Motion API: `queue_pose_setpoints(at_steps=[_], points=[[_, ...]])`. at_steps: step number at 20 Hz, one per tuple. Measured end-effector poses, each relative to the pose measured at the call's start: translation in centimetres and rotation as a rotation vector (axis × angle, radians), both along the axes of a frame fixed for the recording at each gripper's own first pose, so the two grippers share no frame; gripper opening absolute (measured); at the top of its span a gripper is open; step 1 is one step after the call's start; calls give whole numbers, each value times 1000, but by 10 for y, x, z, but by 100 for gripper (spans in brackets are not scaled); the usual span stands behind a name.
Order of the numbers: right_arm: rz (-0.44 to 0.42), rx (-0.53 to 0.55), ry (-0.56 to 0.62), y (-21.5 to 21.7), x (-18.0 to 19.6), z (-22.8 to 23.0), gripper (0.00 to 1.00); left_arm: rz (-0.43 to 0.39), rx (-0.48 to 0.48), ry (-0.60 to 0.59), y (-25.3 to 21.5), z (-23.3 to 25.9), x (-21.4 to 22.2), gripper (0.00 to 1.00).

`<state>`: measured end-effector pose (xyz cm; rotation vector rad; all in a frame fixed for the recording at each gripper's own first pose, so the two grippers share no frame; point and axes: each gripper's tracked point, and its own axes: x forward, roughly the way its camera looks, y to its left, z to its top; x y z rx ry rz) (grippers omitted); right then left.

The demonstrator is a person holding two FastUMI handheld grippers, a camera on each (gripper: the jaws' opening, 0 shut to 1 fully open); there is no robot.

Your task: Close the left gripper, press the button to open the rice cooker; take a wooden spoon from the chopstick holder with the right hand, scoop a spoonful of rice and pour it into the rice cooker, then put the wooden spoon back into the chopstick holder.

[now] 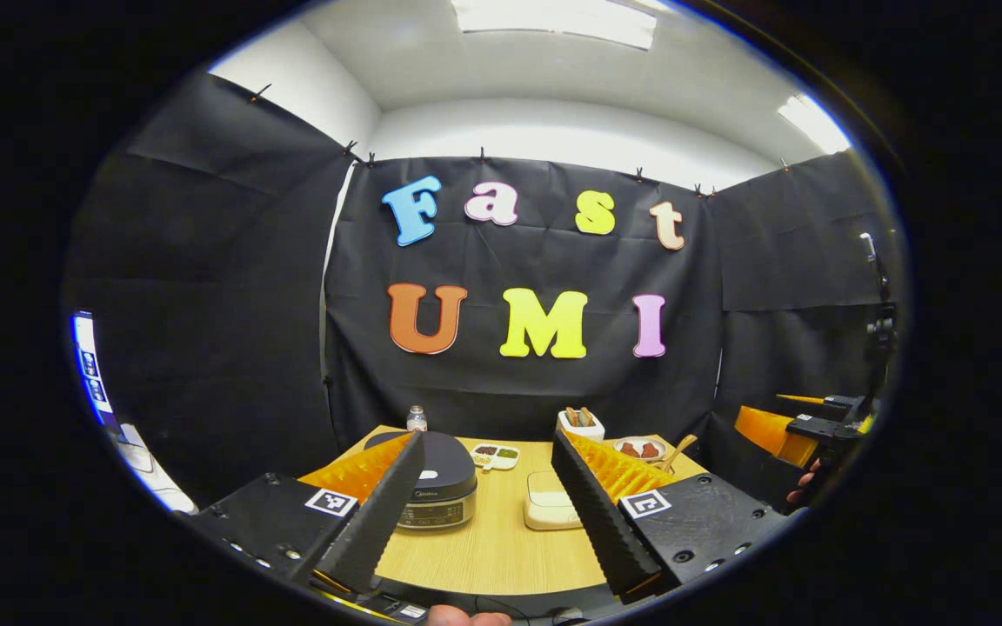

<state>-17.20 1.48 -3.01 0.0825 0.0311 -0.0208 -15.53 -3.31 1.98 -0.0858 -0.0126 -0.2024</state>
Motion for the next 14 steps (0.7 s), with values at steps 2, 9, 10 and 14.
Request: queue_pose_setpoints(at_steps=[2,9,10,14], points=[[1,3,2,5,-5,-3,100,-19,5,-7,-7,0,-1,94],[-12,-5,11,6,-16,-10,97,-46,37,-28,-17,-1,-13,94],[-12,-5,8,6,-17,-9,97,-50,39,-26,-19,-2,-16,84],[-4,-17,10,9,-18,-10,100,-53,29,-27,-21,-2,-19,84]])
